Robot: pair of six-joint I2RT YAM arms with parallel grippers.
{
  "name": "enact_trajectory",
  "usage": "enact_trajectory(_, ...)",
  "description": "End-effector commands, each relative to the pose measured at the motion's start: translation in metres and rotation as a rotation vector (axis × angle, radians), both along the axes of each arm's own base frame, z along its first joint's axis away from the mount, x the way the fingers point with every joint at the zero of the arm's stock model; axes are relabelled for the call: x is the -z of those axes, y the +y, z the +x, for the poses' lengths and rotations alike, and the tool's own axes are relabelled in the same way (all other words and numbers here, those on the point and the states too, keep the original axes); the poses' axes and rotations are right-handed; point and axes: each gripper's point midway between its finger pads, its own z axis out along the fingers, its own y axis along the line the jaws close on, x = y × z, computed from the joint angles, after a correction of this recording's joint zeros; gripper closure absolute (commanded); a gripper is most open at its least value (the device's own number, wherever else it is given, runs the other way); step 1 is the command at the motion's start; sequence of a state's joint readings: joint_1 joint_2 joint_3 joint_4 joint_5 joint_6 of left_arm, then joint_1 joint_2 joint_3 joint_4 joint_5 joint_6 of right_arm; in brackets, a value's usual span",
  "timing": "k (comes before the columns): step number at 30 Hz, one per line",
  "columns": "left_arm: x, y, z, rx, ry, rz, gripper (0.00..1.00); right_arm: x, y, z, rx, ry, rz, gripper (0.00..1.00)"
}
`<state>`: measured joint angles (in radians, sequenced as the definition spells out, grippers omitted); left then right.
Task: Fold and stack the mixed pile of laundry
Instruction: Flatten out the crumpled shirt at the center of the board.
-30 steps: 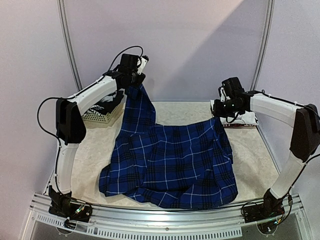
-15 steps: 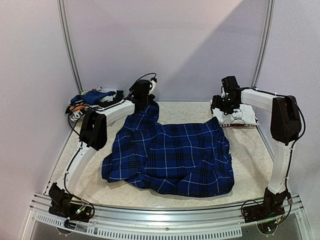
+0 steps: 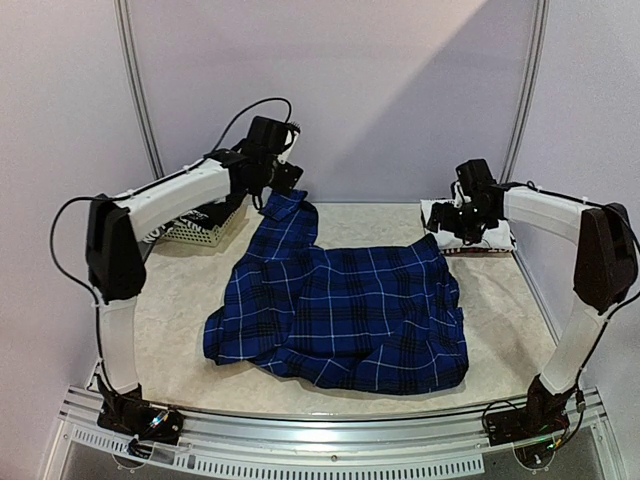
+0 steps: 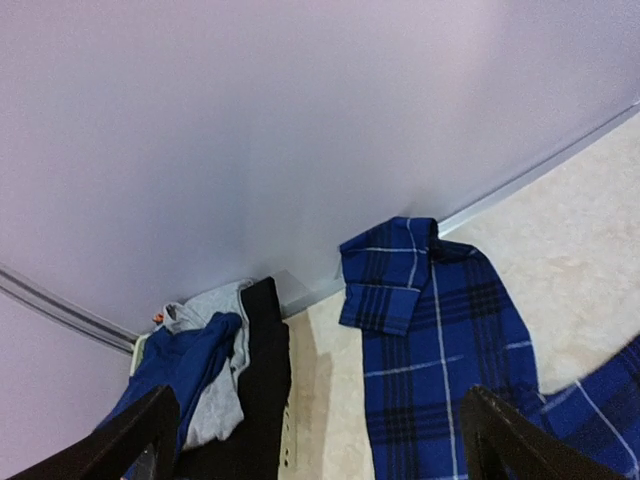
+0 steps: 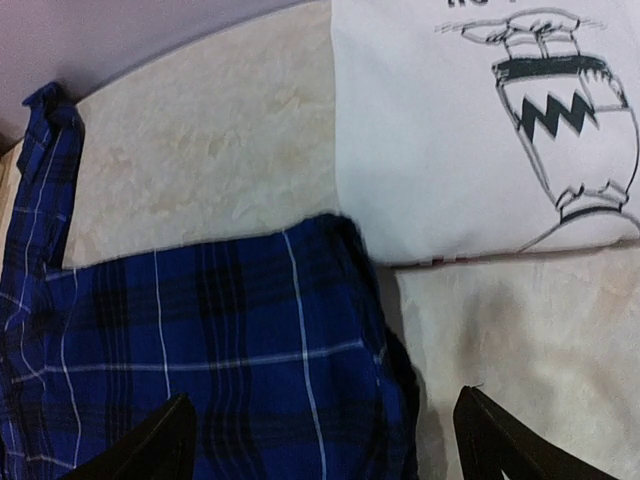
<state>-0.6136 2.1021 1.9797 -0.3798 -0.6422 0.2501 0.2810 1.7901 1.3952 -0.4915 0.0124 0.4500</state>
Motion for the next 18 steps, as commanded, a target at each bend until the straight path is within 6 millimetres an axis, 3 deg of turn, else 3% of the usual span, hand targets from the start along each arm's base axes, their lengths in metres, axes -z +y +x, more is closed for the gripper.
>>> enact_trajectory(1,0.083,0.017,-0.073,-0.018,0.315,-0.129,0.00,0.020,0.012,-0.047,-0.077,0.063,0.047,0.09)
enact_trajectory(10,0.167,0.085,-0.187,-0.213,0.534,-0.275,0.06,0.041,0.021,-0.114,-0.057,0.080,0.151,0.03)
enact_trajectory(18,0.204,0.146,-0.254,-0.418,0.558,-0.317,0.00,0.069,0.012,-0.153,-0.007,0.115,0.169,0.01)
